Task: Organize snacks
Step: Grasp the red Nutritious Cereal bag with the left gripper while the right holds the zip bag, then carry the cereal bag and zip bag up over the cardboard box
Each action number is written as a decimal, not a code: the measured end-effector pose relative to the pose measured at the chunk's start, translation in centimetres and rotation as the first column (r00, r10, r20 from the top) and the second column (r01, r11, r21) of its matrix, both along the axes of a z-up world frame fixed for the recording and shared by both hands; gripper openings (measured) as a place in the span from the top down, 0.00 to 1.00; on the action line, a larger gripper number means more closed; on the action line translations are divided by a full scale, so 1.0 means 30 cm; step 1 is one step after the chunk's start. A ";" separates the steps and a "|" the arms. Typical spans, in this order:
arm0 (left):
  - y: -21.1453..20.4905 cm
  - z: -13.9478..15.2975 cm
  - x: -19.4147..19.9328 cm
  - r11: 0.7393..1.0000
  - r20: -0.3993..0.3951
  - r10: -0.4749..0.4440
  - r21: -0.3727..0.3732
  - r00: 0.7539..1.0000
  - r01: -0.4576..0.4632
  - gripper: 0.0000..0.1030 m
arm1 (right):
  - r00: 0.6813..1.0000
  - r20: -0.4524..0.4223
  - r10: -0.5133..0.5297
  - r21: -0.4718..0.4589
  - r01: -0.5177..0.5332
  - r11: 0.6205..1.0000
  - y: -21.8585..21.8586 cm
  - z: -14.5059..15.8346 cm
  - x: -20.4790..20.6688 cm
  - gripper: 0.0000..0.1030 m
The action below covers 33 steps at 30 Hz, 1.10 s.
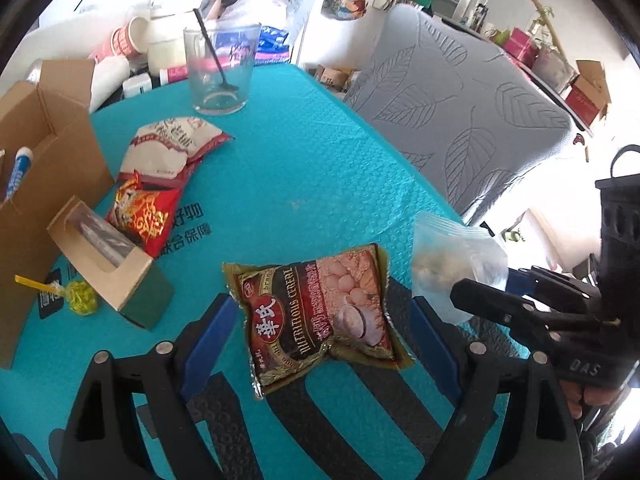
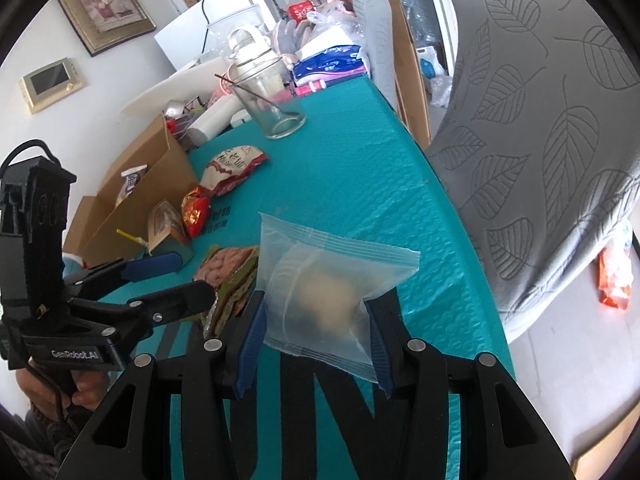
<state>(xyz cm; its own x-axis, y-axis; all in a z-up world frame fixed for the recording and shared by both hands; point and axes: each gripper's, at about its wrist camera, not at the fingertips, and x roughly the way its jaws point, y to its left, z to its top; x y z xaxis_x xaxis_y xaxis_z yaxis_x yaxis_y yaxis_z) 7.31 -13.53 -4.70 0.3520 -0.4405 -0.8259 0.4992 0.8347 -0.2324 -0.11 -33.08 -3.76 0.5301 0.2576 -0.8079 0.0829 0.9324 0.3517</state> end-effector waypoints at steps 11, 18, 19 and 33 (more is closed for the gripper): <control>-0.035 -0.084 0.046 1.000 -0.084 0.018 0.011 0.996 -0.017 0.15 | 0.999 -0.031 0.009 -0.006 -0.009 1.000 0.004 -0.031 0.004 0.55; -0.048 -0.084 0.023 0.999 -0.031 0.011 0.040 0.999 -0.010 0.28 | 0.999 -0.047 0.007 -0.006 -0.007 1.000 0.010 -0.049 0.008 0.55; -0.043 -0.080 0.020 0.999 -0.032 0.013 0.037 0.999 -0.012 0.30 | 0.999 -0.048 0.006 -0.007 -0.007 1.000 0.013 -0.050 0.008 0.55; 0.060 -0.022 -0.025 0.999 -0.020 0.050 -0.013 0.999 -0.050 0.43 | 0.998 -0.034 0.045 0.003 -0.045 0.999 0.086 -0.035 0.009 0.55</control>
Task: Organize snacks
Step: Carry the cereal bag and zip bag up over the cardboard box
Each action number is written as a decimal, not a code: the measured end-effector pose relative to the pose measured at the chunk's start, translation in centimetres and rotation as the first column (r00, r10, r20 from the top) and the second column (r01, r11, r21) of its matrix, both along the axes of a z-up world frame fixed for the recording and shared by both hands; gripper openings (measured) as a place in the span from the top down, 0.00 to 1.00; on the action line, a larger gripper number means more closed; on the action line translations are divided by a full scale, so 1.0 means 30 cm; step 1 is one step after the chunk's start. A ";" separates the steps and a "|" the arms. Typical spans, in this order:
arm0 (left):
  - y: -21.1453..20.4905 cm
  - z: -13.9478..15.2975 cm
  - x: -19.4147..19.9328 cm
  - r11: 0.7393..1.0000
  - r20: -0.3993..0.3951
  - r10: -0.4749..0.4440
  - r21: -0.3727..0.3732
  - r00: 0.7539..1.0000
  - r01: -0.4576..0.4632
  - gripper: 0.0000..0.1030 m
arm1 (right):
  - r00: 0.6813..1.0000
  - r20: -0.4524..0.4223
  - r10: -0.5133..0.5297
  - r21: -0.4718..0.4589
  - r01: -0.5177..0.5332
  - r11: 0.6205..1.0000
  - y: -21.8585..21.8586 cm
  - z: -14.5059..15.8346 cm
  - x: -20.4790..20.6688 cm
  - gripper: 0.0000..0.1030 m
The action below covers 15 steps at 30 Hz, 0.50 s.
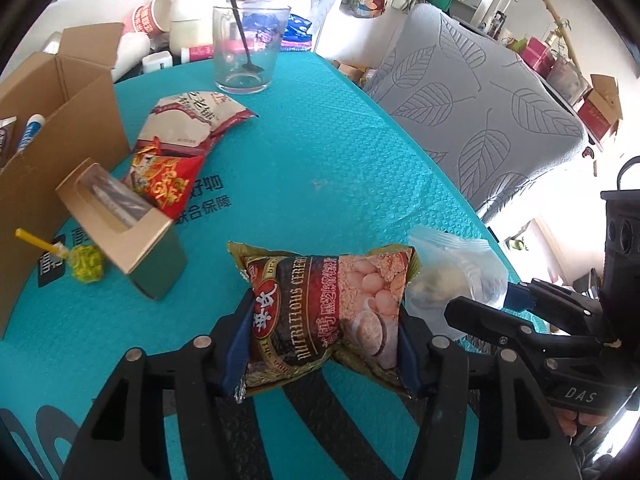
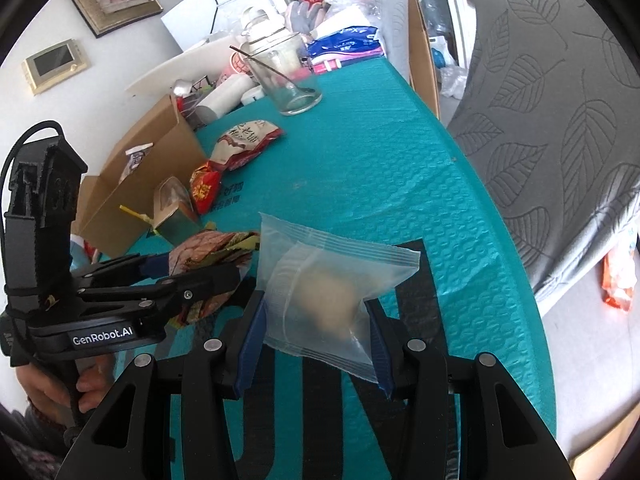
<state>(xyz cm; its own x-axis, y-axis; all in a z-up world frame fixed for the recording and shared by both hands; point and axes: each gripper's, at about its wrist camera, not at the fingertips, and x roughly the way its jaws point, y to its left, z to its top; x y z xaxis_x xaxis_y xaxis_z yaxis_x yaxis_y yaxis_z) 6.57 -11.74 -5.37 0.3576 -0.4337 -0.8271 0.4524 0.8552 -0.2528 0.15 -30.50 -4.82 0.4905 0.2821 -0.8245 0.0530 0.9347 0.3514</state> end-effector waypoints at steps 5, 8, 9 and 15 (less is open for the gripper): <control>0.052 0.020 -0.026 0.999 0.014 0.031 -0.016 0.999 -0.031 0.43 | 1.000 0.011 0.029 -0.001 -0.029 1.000 0.046 0.012 -0.005 0.55; 0.083 0.030 -0.046 0.998 0.020 0.053 -0.022 0.998 -0.053 0.43 | 0.999 0.019 0.050 0.002 -0.050 0.999 0.072 0.022 -0.010 0.55; 0.100 0.035 -0.053 0.998 0.023 0.064 -0.026 0.998 -0.063 0.43 | 0.998 0.022 0.060 0.003 -0.060 0.998 0.085 0.026 -0.010 0.55; 0.193 0.072 -0.087 0.993 0.051 0.119 -0.032 0.992 -0.118 0.43 | 0.992 0.035 0.119 0.021 -0.120 0.993 0.164 0.041 0.004 0.55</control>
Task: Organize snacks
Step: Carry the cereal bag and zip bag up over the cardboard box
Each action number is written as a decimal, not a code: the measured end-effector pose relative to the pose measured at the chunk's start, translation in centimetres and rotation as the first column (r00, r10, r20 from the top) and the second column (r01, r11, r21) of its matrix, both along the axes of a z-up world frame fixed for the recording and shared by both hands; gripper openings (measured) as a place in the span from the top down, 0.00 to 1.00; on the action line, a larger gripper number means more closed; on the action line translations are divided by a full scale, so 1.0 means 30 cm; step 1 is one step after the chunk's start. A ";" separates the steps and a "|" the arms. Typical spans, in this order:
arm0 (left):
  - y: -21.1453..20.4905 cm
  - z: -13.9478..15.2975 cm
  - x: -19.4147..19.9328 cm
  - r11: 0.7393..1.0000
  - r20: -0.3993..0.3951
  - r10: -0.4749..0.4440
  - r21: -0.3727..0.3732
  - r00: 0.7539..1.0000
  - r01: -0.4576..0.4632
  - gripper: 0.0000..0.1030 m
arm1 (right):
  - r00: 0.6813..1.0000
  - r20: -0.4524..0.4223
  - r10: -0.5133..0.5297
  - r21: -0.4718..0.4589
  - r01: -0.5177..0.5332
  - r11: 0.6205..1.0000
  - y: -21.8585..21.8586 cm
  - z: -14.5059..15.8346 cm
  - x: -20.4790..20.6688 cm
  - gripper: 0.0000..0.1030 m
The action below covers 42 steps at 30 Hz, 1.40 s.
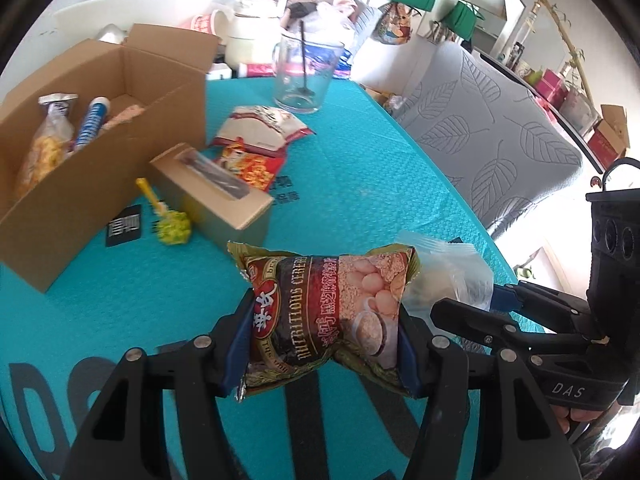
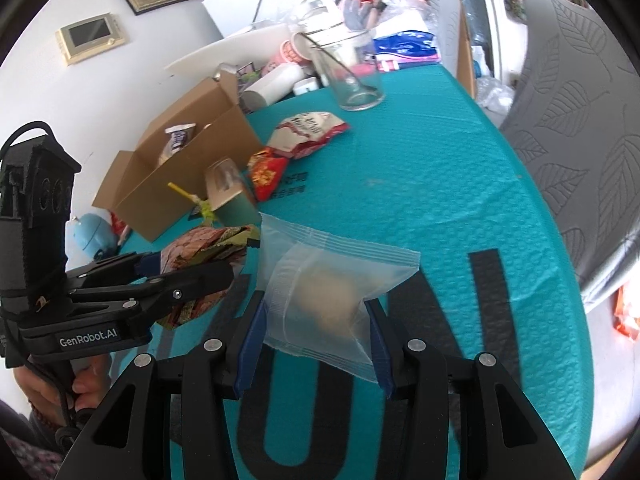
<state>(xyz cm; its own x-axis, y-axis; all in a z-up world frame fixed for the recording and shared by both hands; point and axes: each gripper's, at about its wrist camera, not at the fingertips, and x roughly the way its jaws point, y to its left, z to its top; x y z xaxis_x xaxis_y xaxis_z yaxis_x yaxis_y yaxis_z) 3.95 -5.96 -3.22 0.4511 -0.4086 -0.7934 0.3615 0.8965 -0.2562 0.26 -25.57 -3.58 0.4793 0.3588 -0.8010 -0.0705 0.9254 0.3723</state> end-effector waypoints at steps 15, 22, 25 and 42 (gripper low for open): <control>0.311 0.132 -0.096 0.979 0.107 0.204 -0.045 0.973 -0.201 0.43 | 0.970 0.087 0.229 0.050 -0.234 0.971 0.301 0.085 0.061 0.55; 0.418 0.231 -0.113 0.960 0.194 0.279 -0.083 0.940 -0.268 0.43 | 0.937 0.168 0.306 0.030 -0.315 0.948 0.433 0.187 0.104 0.55; 0.446 0.272 -0.110 0.956 0.235 0.291 -0.092 0.927 -0.277 0.43 | 0.925 0.198 0.325 0.015 -0.334 0.942 0.472 0.229 0.126 0.55; 0.531 0.481 0.100 0.936 0.429 0.348 -0.117 0.834 -0.331 0.42 | 0.869 0.362 0.337 -0.030 -0.350 0.936 0.554 0.441 0.407 0.55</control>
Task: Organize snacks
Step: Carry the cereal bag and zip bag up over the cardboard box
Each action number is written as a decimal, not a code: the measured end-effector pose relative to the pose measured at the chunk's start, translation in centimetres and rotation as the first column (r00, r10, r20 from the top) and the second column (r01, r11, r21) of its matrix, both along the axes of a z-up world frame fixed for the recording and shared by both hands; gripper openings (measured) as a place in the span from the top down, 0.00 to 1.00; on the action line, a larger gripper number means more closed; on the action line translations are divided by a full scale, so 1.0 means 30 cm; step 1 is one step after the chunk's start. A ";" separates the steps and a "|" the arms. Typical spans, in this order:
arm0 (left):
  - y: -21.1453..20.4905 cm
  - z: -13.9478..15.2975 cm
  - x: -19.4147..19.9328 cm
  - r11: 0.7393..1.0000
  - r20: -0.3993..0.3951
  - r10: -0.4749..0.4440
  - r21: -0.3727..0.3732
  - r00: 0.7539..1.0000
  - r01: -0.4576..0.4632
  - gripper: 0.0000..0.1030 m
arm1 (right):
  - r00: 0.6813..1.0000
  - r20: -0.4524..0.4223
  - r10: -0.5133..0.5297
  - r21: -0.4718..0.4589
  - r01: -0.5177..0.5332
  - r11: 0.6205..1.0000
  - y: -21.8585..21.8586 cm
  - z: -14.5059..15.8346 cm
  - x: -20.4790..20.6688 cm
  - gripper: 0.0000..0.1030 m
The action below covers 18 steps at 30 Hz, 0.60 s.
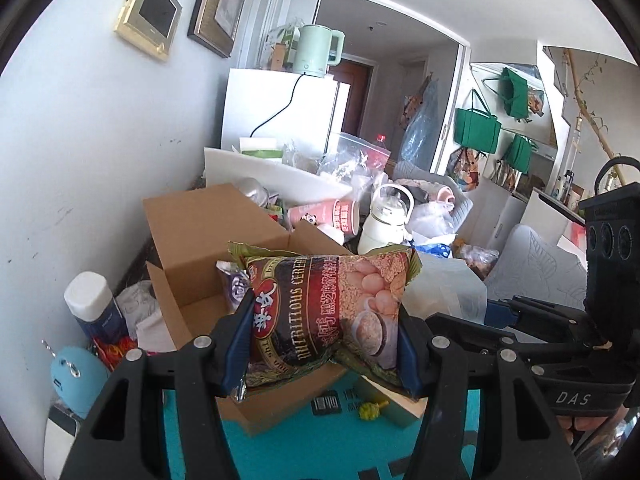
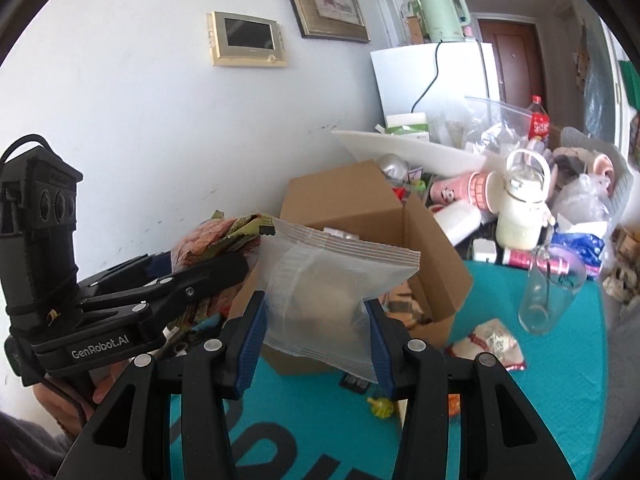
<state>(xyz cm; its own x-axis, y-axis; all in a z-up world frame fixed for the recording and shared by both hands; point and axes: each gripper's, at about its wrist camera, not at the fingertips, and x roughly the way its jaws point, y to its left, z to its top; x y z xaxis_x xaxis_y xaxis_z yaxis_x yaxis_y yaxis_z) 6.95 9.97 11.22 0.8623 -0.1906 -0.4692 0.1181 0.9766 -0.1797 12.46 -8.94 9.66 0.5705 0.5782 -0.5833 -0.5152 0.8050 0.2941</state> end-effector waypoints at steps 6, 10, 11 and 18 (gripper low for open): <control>0.026 0.021 0.148 0.999 0.016 0.009 -0.031 1.000 -0.008 0.43 | 0.999 0.032 -0.015 -0.013 0.016 1.000 0.013 0.013 0.131 0.55; 0.043 0.033 0.239 0.999 0.034 0.022 -0.027 0.999 -0.021 0.43 | 0.999 0.039 -0.017 0.005 0.017 1.000 0.022 0.006 0.235 0.55; 0.051 0.036 0.257 0.999 0.040 0.025 -0.030 0.999 -0.024 0.43 | 0.999 0.047 -0.025 0.017 0.025 1.000 0.024 0.004 0.262 0.55; 0.095 0.000 0.385 0.998 0.012 0.057 -0.023 0.998 -0.057 0.43 | 0.999 0.038 -0.024 0.042 0.023 0.999 0.063 -0.029 0.388 0.55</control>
